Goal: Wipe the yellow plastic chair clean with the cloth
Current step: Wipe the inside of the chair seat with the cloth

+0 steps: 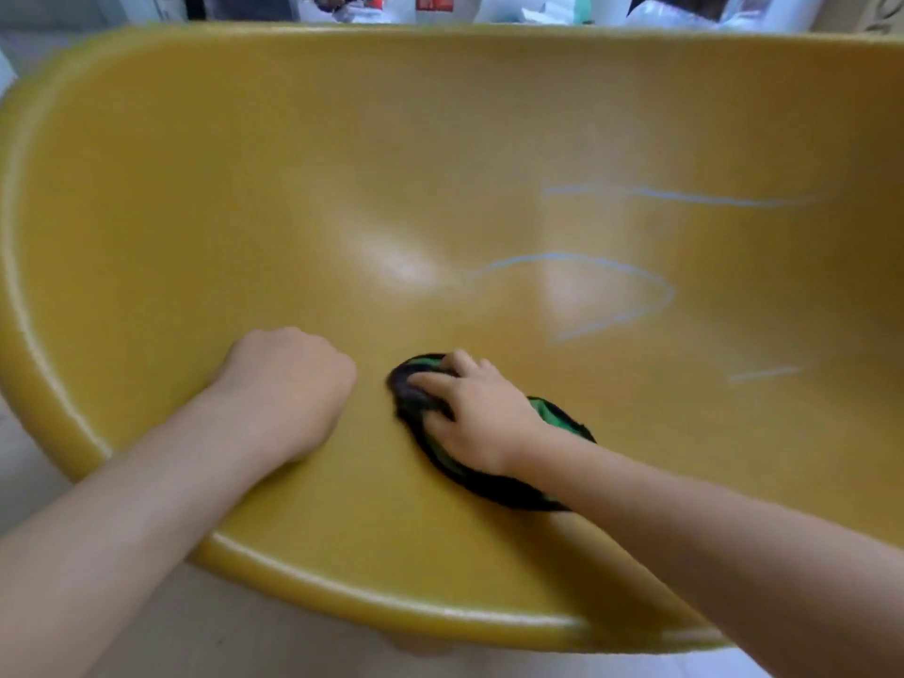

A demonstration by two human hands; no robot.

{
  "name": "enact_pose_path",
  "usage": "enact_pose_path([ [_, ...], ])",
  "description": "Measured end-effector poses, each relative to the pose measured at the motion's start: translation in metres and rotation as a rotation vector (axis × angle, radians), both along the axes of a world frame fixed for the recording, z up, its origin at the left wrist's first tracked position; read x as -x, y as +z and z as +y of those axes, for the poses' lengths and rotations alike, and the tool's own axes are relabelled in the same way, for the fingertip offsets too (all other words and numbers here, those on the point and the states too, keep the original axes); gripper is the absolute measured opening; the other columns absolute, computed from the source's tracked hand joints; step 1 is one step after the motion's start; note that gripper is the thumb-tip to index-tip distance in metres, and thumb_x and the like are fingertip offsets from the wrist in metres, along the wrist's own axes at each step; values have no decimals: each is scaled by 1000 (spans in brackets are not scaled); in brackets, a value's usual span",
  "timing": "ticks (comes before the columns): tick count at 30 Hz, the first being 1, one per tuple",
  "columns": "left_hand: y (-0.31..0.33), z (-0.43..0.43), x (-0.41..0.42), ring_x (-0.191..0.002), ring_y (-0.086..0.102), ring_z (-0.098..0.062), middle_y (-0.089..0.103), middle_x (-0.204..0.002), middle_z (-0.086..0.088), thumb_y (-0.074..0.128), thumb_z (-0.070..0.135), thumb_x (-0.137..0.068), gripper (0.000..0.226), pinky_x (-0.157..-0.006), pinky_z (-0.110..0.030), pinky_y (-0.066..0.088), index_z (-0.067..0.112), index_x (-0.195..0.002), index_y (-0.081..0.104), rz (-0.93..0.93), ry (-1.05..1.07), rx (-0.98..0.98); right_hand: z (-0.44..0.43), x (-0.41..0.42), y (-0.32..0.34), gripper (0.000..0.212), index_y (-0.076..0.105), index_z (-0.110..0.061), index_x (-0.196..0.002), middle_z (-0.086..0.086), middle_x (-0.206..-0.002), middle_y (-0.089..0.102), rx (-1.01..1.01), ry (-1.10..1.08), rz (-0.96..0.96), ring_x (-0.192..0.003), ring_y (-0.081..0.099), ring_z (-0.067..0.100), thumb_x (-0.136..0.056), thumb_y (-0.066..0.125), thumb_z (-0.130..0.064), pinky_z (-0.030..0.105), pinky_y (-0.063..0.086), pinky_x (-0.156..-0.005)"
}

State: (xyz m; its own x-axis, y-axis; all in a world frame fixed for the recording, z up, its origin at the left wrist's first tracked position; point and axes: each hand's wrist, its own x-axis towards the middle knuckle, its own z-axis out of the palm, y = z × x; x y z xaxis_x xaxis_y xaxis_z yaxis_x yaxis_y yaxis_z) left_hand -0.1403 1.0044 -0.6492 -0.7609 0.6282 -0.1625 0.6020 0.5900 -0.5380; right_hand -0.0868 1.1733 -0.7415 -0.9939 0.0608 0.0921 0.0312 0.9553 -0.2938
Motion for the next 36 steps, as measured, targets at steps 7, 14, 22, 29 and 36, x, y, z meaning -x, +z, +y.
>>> enact_pose_path([
  [7,-29,59,-44,-125,50,-16,51,-138,9,41,50,-94,44,-100,-30,43,35,-135,43,-451,-160,-207,210,-109,32,41,42,-46,-136,2,-131,39,-295,-537,-209,-120,39,32,-96,38,-43,47,43,-95],
  [14,-46,190,-70,-97,61,-21,69,-98,2,48,15,-88,22,-73,-27,42,30,-90,64,-578,32,-799,112,-109,15,48,37,-28,-141,7,-140,32,-67,-22,-328,-125,33,35,-95,41,-42,49,38,-97],
  [22,-40,270,-167,-141,21,-25,18,-158,-2,18,66,-91,77,-110,-37,31,16,-150,21,-409,66,-367,265,-217,89,70,11,-51,-147,-17,-156,25,106,-231,-411,-139,26,23,-86,38,-72,47,29,-108],
  [29,-29,281,-171,-107,55,-18,58,-128,-1,26,54,-96,65,-79,-26,42,22,-151,16,-597,216,-578,322,-263,109,29,64,-21,-115,11,-136,55,-446,-592,503,-132,41,33,-89,54,-25,48,30,-99],
  [36,-70,332,-125,-128,43,-26,38,-148,0,55,32,-83,68,-98,-33,37,18,-146,32,-531,200,-794,345,-241,121,78,3,-8,-153,31,-157,7,-269,-939,442,-136,25,49,-89,46,4,47,20,-113],
])
